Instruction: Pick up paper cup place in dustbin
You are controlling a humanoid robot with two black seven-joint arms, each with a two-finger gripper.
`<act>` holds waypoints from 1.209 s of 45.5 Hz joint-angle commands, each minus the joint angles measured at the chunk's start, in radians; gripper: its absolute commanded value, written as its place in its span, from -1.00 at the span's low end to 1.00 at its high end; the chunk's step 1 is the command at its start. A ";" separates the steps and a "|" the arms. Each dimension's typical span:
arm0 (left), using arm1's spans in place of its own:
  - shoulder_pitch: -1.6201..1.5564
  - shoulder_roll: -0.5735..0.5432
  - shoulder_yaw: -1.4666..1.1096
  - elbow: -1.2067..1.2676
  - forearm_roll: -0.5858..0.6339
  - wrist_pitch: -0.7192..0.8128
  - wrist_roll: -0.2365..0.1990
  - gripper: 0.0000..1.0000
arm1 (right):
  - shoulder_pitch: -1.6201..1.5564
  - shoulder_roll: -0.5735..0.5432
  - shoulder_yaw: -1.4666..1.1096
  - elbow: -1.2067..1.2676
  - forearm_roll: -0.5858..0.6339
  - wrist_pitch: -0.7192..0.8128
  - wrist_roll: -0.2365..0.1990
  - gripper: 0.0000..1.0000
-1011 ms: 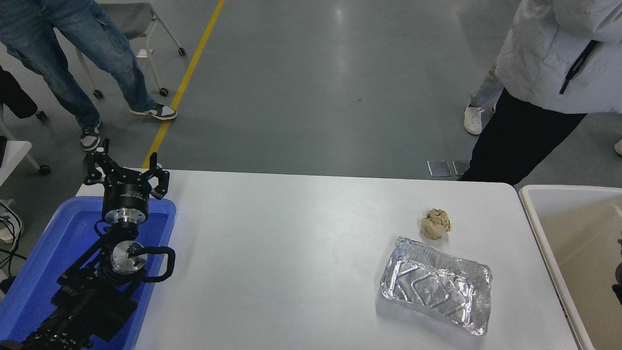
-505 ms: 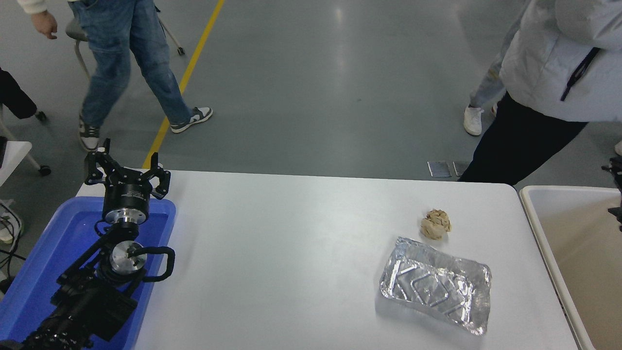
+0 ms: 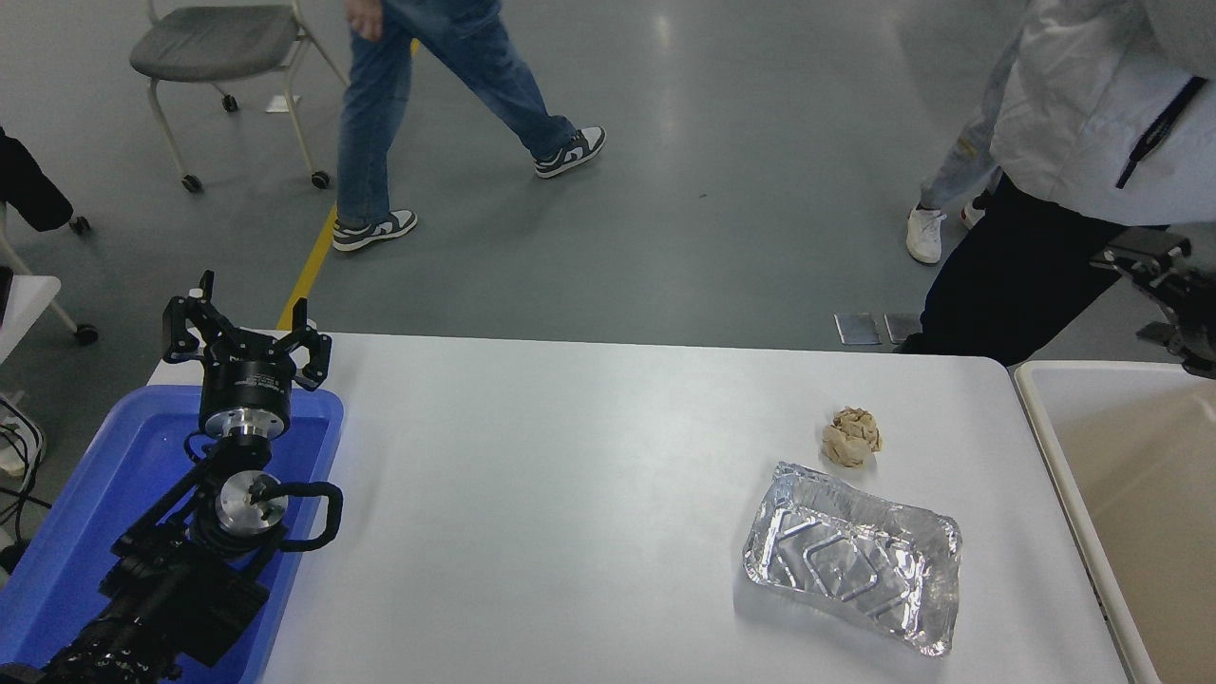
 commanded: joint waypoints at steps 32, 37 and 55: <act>0.000 0.000 0.000 0.000 0.000 0.000 0.000 0.98 | 0.665 0.633 -0.476 0.331 -0.016 0.087 0.040 1.00; 0.000 0.000 0.000 0.000 0.000 0.000 0.000 0.98 | 0.698 0.655 -0.476 0.345 -0.013 0.145 0.038 1.00; 0.000 0.000 0.000 0.000 0.000 0.000 0.000 0.98 | 0.736 0.704 -0.528 0.480 0.002 0.282 0.043 1.00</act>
